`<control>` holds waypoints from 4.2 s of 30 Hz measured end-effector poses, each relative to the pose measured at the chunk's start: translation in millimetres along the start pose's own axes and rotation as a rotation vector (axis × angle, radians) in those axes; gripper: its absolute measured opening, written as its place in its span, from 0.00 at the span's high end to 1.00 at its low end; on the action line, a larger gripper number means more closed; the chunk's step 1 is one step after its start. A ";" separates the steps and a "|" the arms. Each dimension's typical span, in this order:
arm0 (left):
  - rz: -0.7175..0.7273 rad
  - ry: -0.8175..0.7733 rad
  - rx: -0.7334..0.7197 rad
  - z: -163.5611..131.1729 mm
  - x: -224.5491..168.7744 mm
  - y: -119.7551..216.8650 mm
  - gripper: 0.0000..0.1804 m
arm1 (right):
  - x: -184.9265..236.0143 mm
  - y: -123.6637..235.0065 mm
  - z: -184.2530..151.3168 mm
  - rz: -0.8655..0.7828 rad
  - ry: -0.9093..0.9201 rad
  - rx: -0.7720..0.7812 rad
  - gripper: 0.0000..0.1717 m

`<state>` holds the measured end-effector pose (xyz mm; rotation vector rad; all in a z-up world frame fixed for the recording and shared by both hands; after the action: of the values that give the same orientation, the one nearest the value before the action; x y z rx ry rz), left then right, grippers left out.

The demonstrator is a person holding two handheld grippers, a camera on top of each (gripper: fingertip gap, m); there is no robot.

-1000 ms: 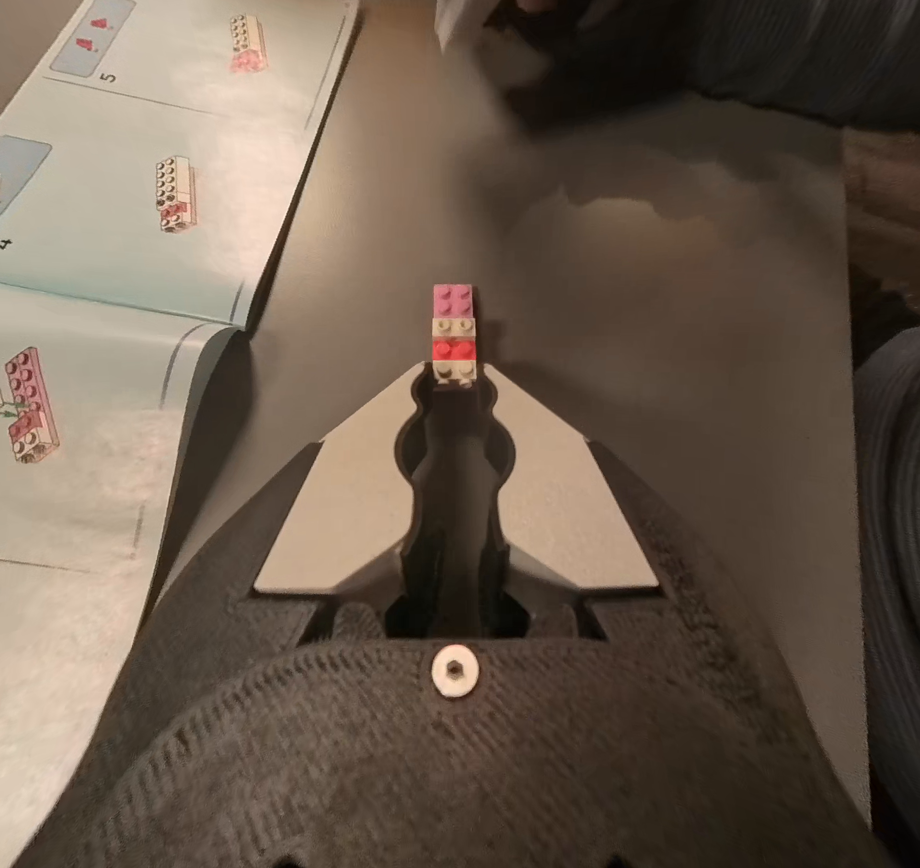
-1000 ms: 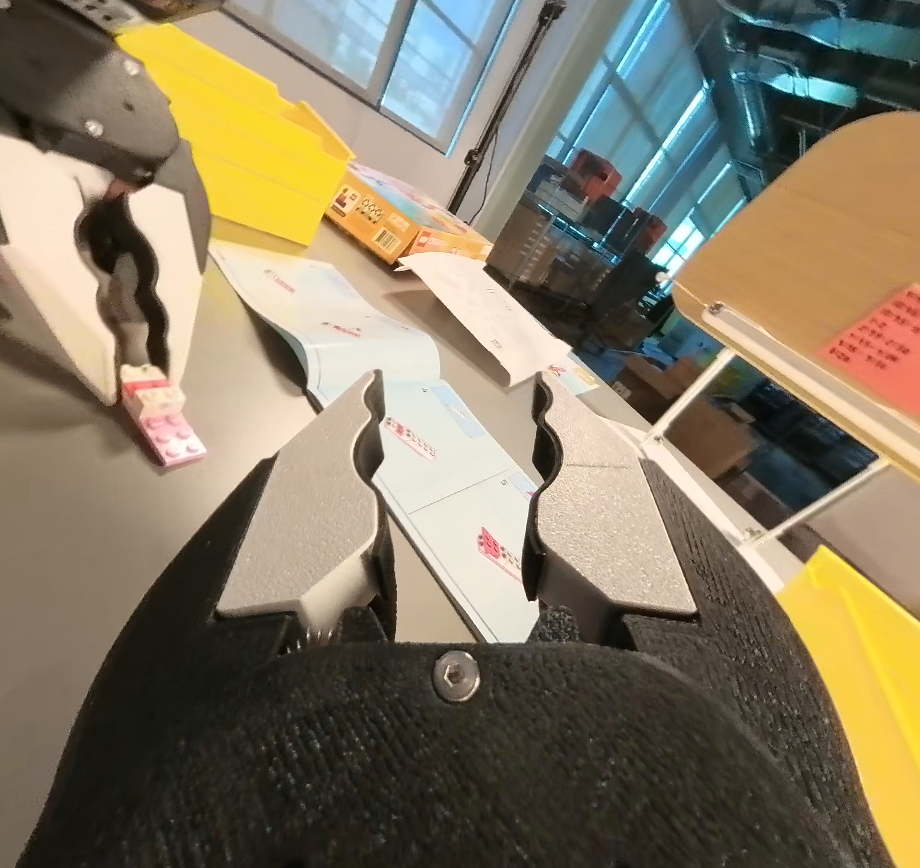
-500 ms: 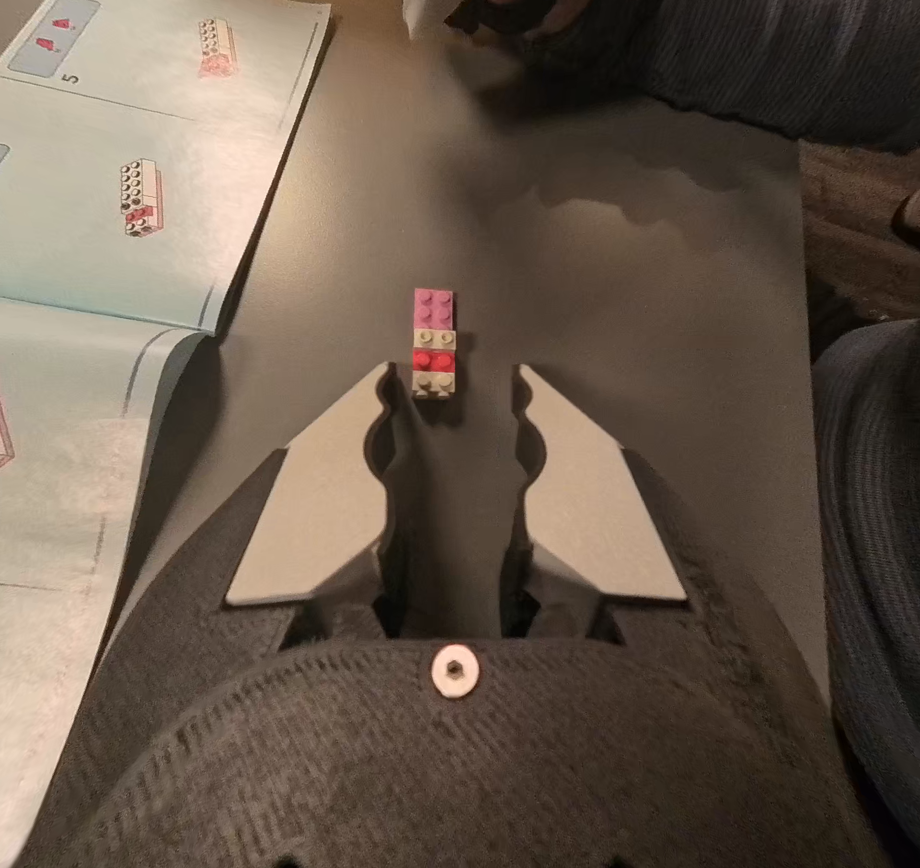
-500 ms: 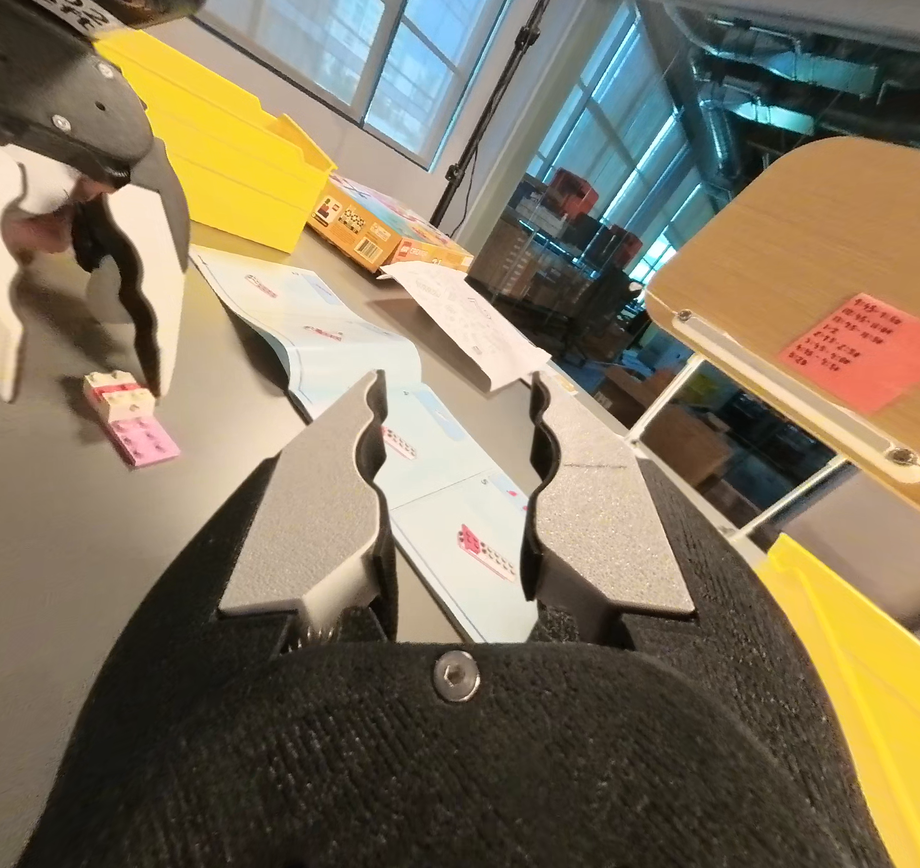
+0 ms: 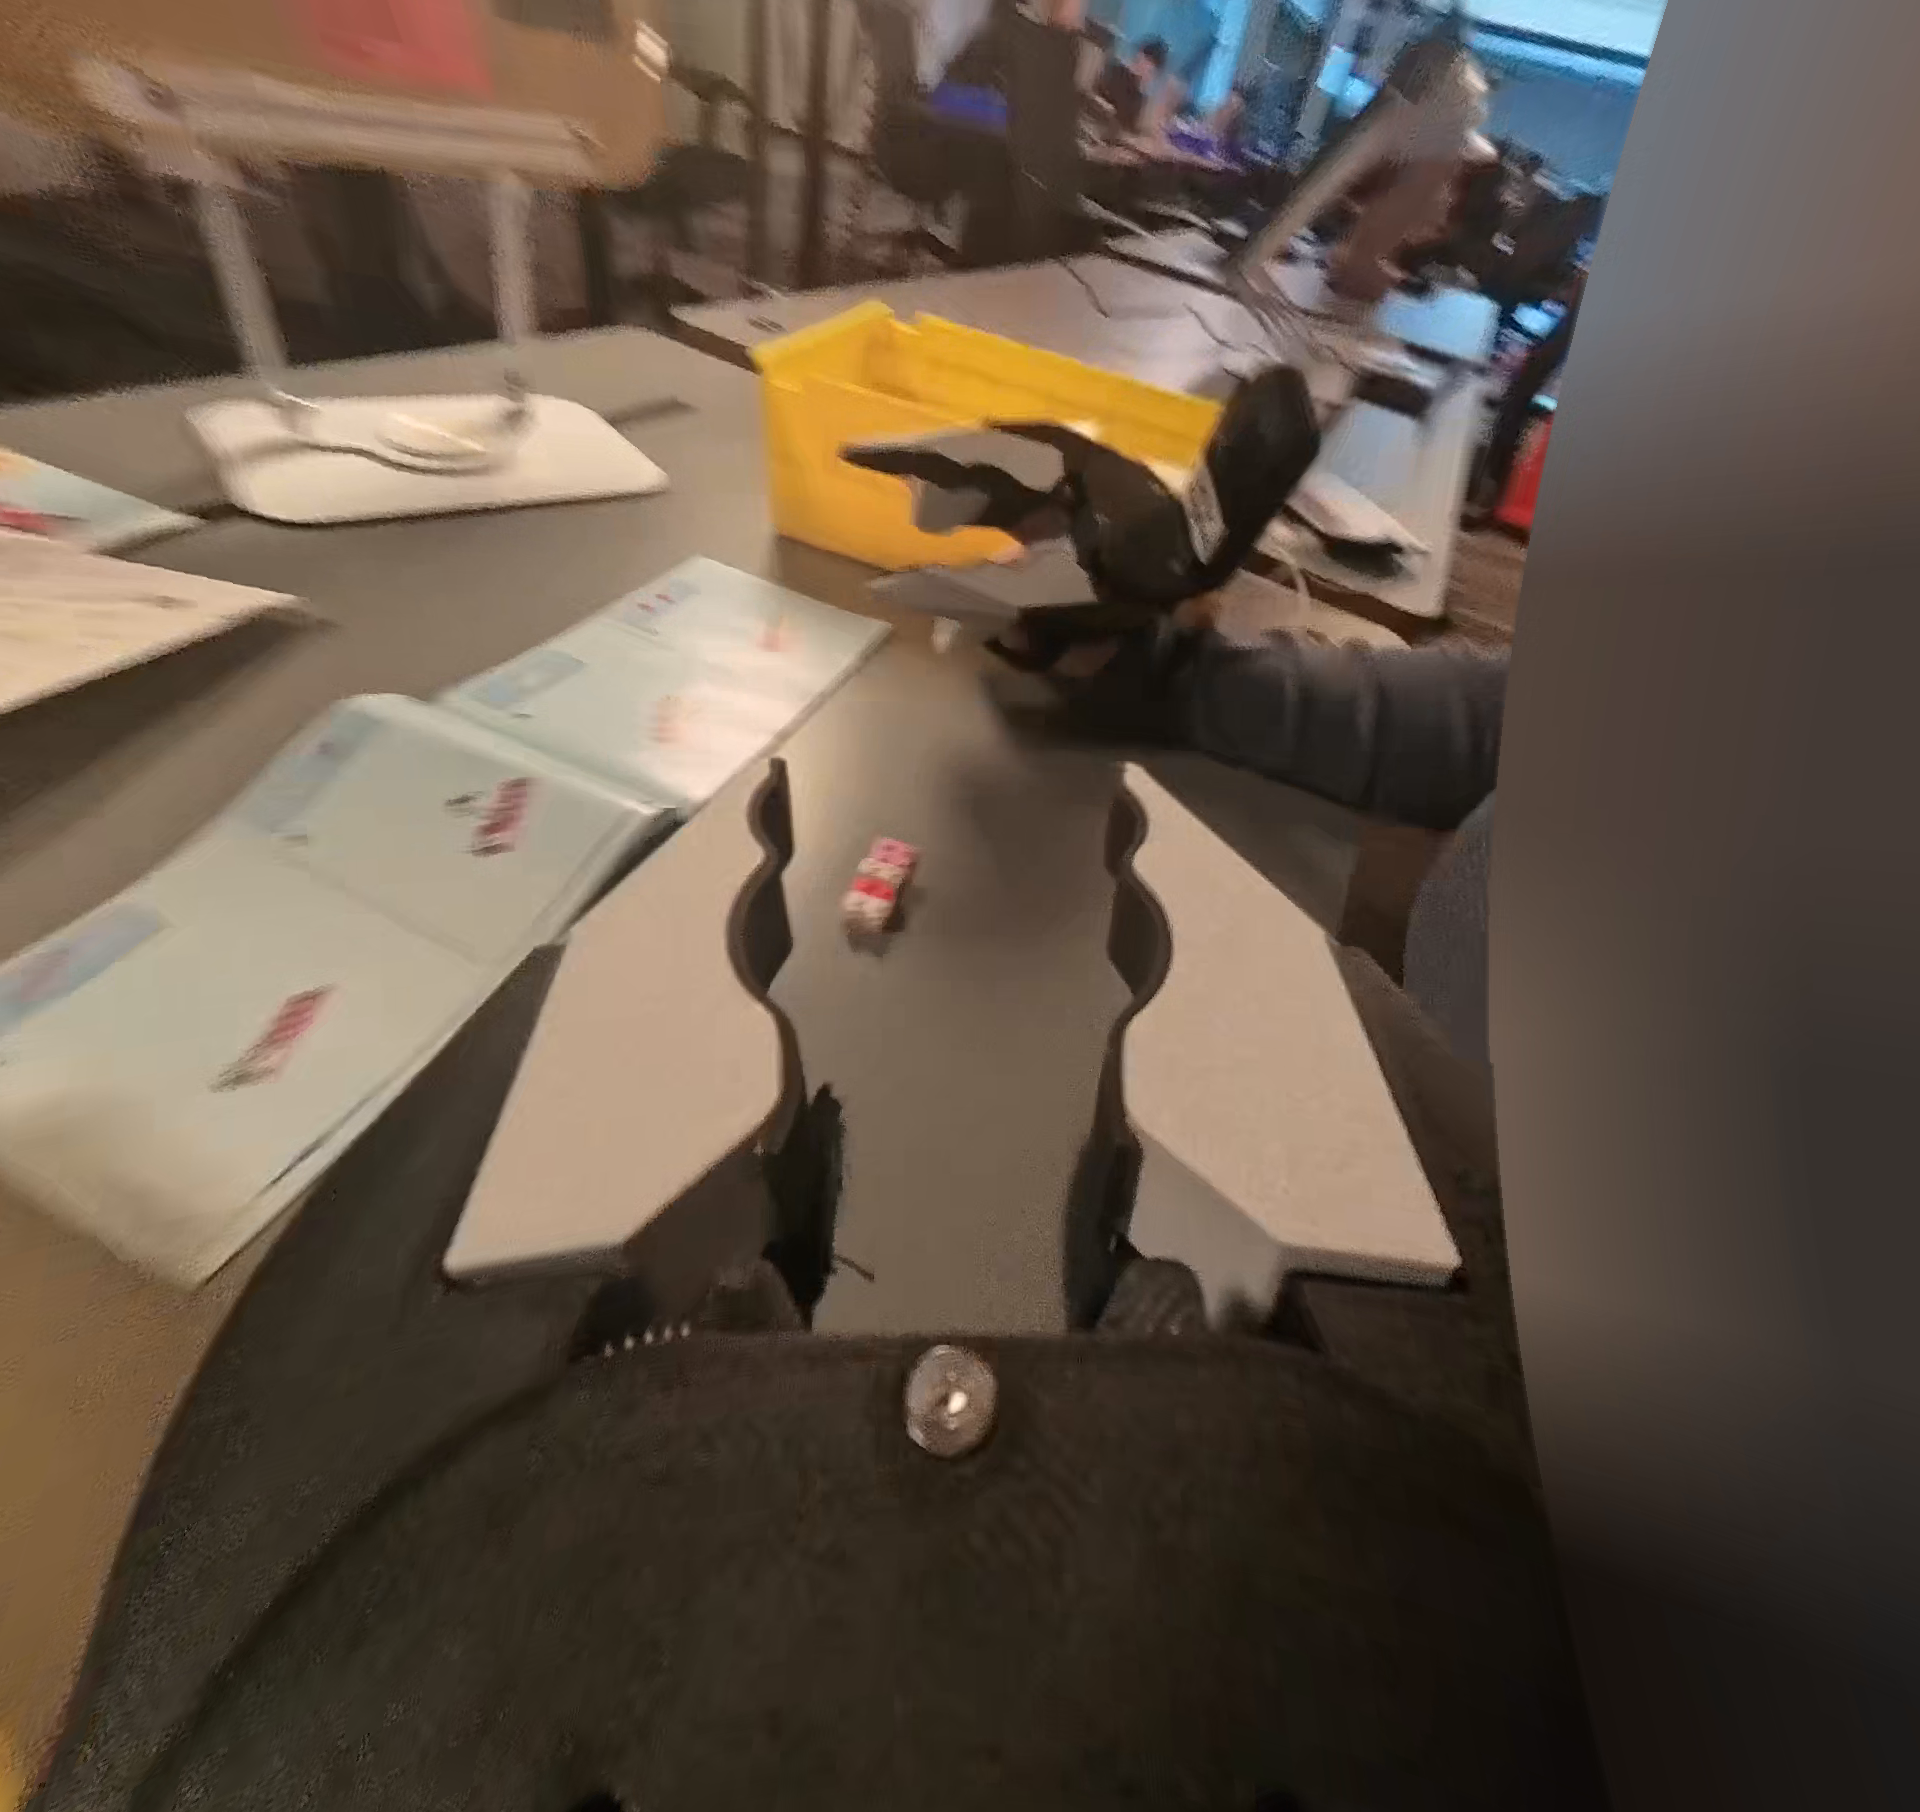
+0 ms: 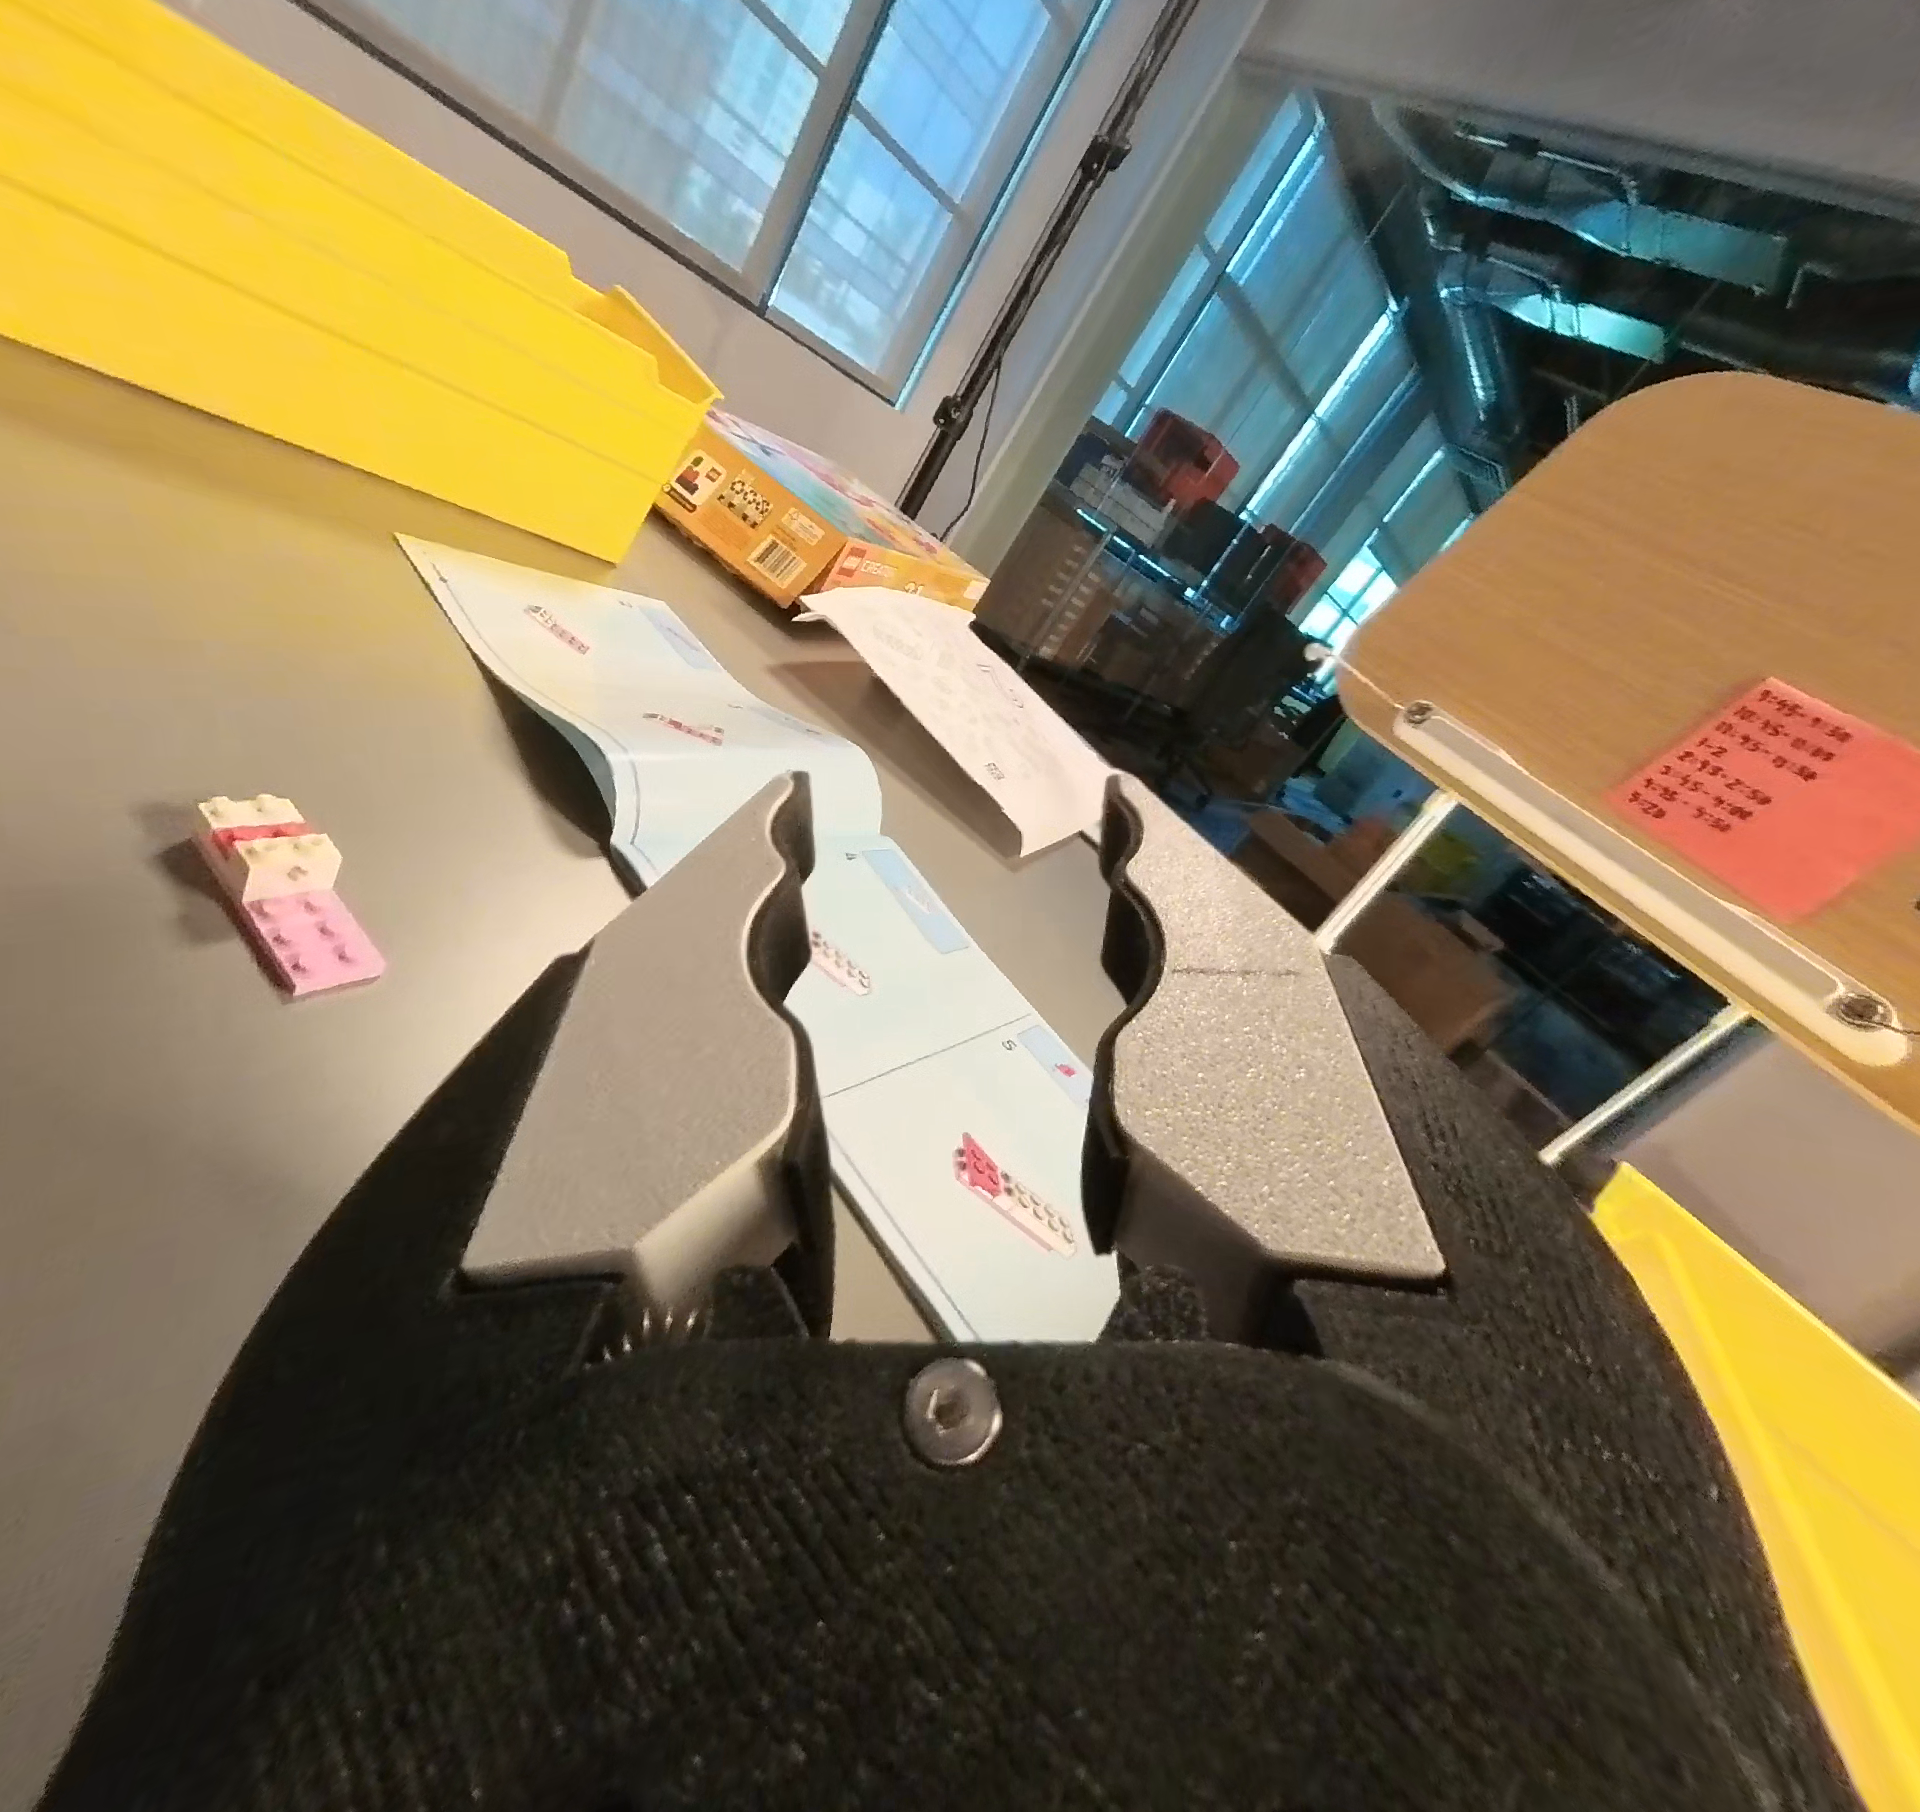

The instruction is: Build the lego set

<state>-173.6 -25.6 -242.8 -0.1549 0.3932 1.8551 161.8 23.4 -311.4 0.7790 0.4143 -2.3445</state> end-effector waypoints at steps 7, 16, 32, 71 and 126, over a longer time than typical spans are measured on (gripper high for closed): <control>0.641 0.075 0.020 29.0 43.5 144.0 0.71 | -20.0 4.6 -5.8 -0.135 -0.129 -0.030 0.69; 0.553 0.111 0.669 -15.5 131.7 155.0 0.72 | -37.1 9.1 -16.8 -0.263 -0.241 -0.002 0.69; 0.475 0.088 0.866 -43.5 162.7 126.4 0.82 | -34.2 4.7 -18.0 -0.246 -0.217 0.032 0.71; 0.062 -0.187 0.712 -35.2 31.4 -233.4 0.68 | -35.8 7.8 -9.8 -0.195 -0.290 -0.139 0.74; -0.278 -0.332 0.604 -59.0 60.5 -143.2 0.91 | 51.3 -22.6 3.1 0.820 -0.352 0.387 0.91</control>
<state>-62.9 47.1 -343.3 0.4807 0.6419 1.3879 113.5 15.2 -338.9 0.5356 -0.4537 -1.7209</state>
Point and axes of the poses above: each gripper's, where its closed fingertips meet, y back along the fingers, z out of its top, x = y × z across the jaws, the point moved 10 cm from there along y, back along the fingers, and after that the axes turned 7 degrees about y, right-handed, at the moved point
